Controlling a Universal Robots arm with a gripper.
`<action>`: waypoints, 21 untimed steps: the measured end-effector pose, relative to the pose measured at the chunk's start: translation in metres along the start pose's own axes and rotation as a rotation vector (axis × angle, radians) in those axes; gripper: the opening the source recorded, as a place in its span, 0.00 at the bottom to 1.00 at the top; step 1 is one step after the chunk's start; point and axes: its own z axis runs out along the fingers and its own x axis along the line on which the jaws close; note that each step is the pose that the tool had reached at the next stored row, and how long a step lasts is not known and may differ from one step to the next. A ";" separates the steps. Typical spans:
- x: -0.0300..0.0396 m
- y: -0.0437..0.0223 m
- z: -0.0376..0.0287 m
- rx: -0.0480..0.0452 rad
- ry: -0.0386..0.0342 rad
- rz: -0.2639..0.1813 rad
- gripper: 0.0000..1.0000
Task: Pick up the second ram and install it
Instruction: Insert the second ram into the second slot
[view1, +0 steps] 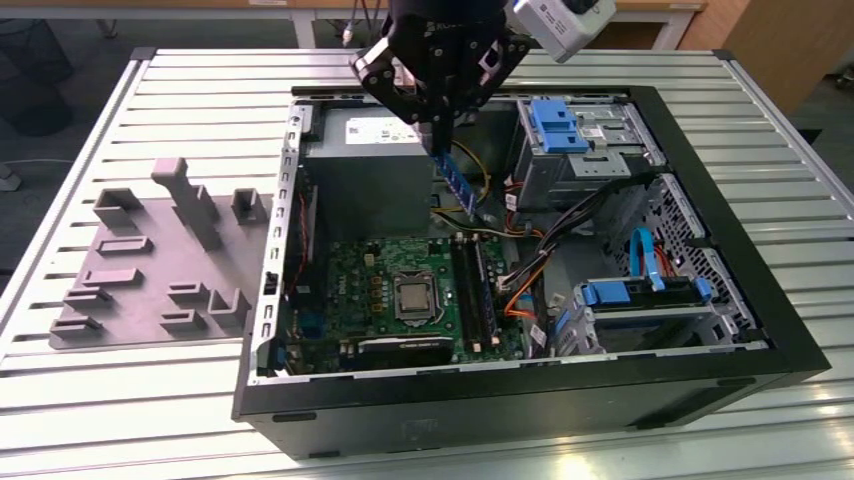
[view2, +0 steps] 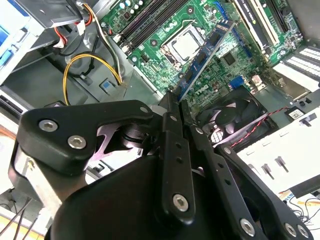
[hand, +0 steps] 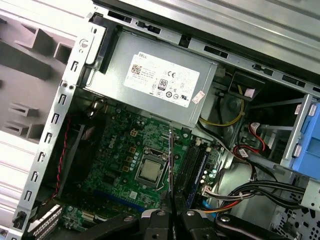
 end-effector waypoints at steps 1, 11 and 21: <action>0.0000 0.0000 0.0000 0.0000 0.0000 0.000 0.14; -0.0005 -0.0001 0.0023 0.0006 -0.0004 0.107 0.14; -0.0008 0.0001 0.0076 0.0012 -0.0010 0.244 0.14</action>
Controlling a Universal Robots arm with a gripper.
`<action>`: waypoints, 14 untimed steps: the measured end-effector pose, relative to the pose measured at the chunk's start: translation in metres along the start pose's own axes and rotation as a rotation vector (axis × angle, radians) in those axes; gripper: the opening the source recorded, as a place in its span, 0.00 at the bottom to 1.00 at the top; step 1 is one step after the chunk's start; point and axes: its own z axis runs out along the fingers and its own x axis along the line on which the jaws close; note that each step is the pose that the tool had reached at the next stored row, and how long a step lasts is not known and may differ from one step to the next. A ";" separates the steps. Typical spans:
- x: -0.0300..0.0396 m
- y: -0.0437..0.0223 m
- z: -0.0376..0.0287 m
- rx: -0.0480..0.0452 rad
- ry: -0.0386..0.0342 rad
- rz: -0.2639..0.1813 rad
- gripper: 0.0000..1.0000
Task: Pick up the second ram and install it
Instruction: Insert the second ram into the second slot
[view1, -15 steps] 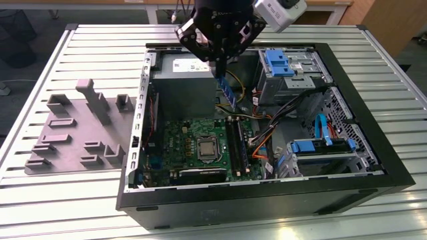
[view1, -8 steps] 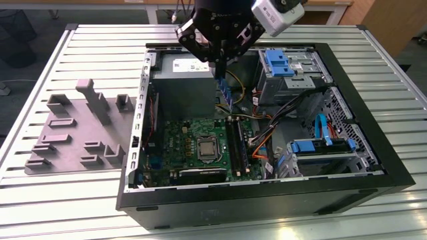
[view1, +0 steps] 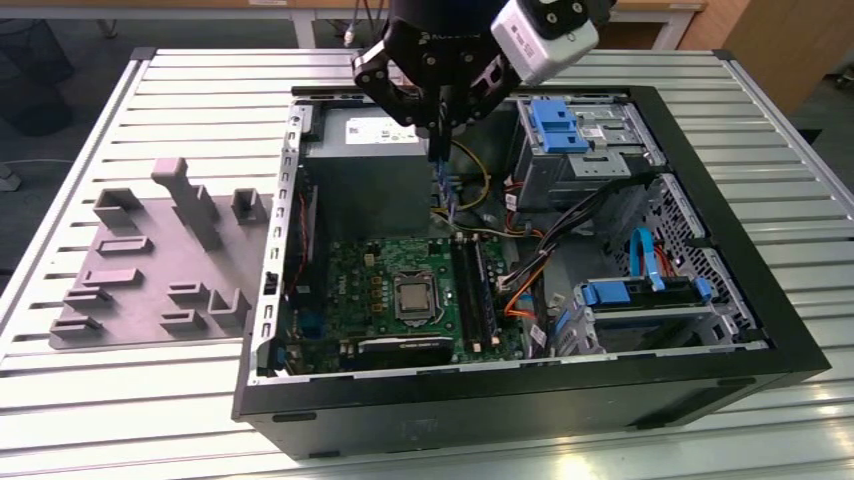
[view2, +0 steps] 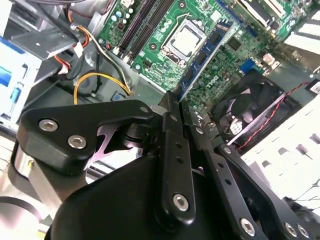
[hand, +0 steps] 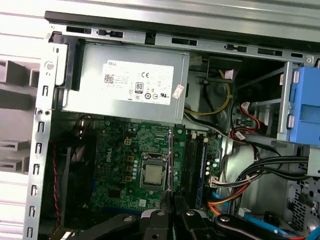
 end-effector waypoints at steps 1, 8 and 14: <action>0.0000 0.0000 0.0000 0.0001 0.0000 0.004 0.14; -0.0056 -0.0005 0.0005 -0.0001 -0.0001 0.005 0.14; -0.0128 -0.0011 0.0044 0.0001 -0.0001 0.028 0.14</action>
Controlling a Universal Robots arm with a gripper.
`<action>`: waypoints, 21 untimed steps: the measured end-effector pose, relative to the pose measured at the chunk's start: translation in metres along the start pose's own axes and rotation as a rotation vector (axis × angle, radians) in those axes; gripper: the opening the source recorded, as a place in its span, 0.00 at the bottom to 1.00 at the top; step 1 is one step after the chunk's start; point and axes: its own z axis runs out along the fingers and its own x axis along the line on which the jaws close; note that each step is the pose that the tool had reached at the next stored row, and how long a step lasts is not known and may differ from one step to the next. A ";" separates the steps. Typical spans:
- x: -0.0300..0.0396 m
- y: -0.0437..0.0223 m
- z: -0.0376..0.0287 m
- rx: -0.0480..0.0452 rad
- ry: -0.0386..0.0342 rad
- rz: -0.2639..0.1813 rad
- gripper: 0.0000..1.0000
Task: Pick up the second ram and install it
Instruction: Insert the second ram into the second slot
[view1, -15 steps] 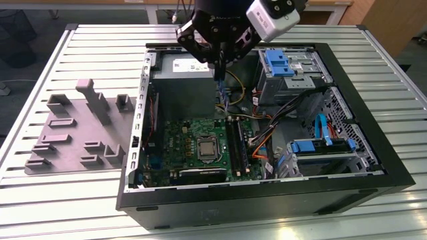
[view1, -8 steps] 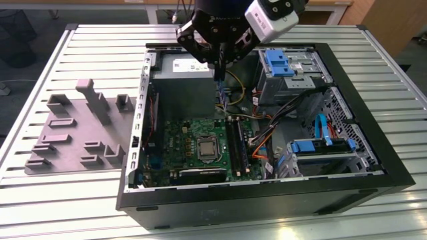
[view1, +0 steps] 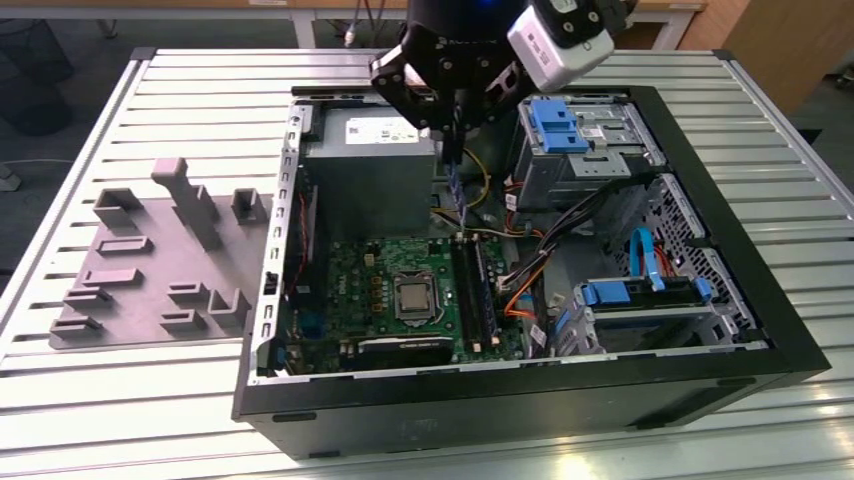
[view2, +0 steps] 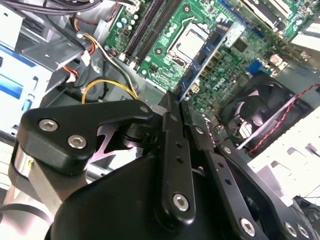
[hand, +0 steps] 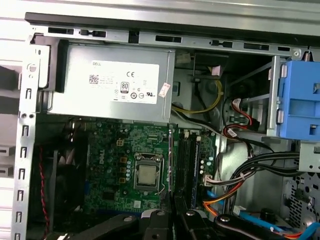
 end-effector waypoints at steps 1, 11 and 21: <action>-0.0022 -0.0001 0.0009 0.0000 0.0000 0.001 0.14; -0.0066 -0.0010 0.0141 0.0000 0.0000 0.004 0.14; -0.0065 -0.0022 0.0158 -0.0001 -0.0001 0.004 0.14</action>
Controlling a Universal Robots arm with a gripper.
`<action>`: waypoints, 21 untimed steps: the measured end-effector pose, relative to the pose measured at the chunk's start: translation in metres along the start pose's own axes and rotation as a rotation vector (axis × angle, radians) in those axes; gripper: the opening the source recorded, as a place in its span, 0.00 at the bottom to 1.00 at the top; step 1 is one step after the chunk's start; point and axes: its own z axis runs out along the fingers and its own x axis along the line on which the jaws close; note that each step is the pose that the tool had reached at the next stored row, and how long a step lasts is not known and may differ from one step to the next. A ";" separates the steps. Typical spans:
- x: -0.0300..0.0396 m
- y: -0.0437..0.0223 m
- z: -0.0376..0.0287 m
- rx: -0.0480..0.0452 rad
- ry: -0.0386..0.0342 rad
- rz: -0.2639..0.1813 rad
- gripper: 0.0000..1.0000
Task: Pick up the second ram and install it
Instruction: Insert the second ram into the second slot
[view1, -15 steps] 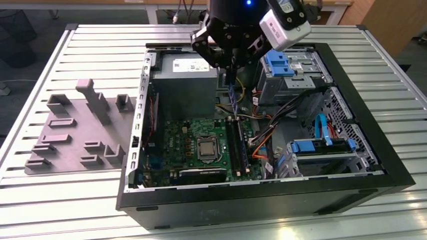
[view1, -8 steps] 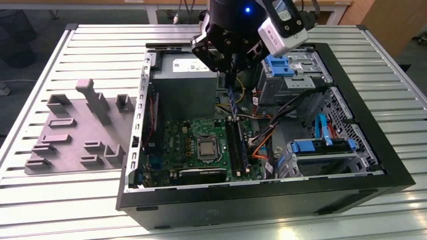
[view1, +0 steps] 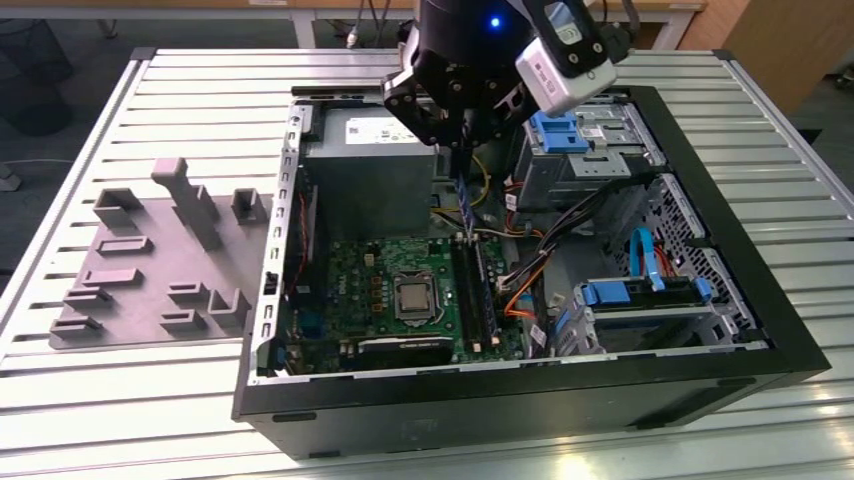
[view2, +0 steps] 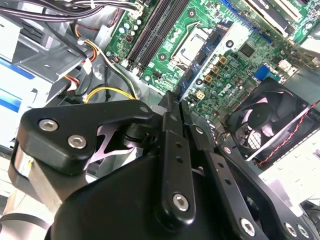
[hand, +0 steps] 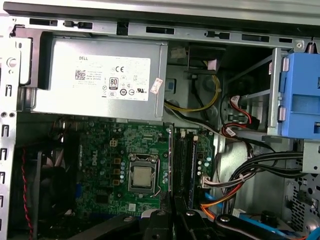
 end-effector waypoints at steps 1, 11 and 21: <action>0.0001 -0.0005 0.0005 0.0000 0.0000 0.000 0.14; 0.0002 -0.0028 0.0102 0.0001 0.0000 0.000 0.14; 0.0003 -0.0046 0.0167 0.0005 0.0000 0.010 0.14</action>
